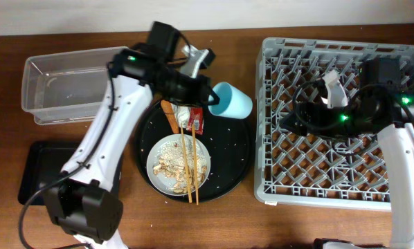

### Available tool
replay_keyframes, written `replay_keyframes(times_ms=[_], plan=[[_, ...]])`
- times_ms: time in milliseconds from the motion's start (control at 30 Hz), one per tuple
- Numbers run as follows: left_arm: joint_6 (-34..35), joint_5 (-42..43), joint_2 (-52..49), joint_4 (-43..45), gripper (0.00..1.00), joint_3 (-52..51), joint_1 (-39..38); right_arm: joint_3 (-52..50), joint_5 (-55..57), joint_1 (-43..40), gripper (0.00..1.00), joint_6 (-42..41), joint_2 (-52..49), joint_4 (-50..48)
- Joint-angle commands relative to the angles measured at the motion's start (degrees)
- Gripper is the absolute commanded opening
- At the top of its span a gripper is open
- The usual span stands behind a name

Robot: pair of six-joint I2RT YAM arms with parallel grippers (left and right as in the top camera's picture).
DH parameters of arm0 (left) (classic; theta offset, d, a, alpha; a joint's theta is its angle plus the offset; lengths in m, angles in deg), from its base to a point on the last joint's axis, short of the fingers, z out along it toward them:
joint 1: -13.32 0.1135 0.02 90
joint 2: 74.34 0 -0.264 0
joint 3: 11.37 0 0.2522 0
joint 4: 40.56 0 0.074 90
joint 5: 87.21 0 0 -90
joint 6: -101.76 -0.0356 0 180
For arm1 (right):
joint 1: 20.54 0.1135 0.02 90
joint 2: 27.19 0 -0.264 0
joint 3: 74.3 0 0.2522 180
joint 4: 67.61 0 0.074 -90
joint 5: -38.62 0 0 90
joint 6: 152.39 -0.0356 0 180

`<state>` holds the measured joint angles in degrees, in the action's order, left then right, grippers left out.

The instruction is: Sort waste into correct bins and load items into the dishwasher rack

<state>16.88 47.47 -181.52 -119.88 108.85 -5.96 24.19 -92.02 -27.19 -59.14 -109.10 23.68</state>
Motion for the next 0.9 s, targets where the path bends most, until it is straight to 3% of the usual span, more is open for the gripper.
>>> replay_keyframes(times_ms=[0,100,200,367,400,500,567,633,667,700,800,867], plan=[[-3.5,31.1,0.6,-0.3,0.00,0.5,5.1,0.0,-19.4,0.3,0.92,10.5,0.5,-3.5],[-3.3,40.7,0.6,-0.8,0.00,0.5,5.0,0.0,-27.6,0.3,0.92,9.4,0.5,-11.4],[-3.2,40.7,0.6,-3.2,0.00,0.5,4.9,0.0,-36.5,3.5,0.92,9.4,0.5,-20.4],[-3.2,40.7,0.6,-3.5,0.00,0.5,4.8,0.0,-36.7,10.1,0.92,9.1,0.5,-27.8],[-3.2,40.7,0.6,-3.5,0.00,0.5,4.7,0.0,-36.7,10.9,0.89,7.3,0.4,-29.6],[-3.2,40.6,0.6,-3.5,0.00,0.5,4.7,0.0,-31.1,13.3,0.68,0.8,0.3,-33.5],[-3.3,40.6,0.6,-3.5,0.01,0.5,4.7,0.0,-30.9,14.3,0.53,0.7,0.3,-33.4],[-3.3,40.0,0.6,-3.5,0.04,0.5,4.7,0.0,-30.9,14.5,0.45,0.7,0.3,-33.4],[-3.3,37.9,0.6,-3.5,0.30,0.5,4.7,0.0,-30.8,14.4,0.44,0.7,0.5,-33.2],[-3.3,35.5,0.6,-3.4,0.98,0.5,4.7,0.0,-30.0,13.7,0.44,0.7,1.1,-33.1],[-3.2,20.0,0.6,-2.4,0.99,0.5,6.1,0.5,-16.5,6.9,0.43,-1.9,5.3,-27.3],[-1.6,7.1,0.6,-2.8,0.99,0.5,10.7,0.5,-1.5,-1.8,0.43,-5.6,9.5,-17.7]])
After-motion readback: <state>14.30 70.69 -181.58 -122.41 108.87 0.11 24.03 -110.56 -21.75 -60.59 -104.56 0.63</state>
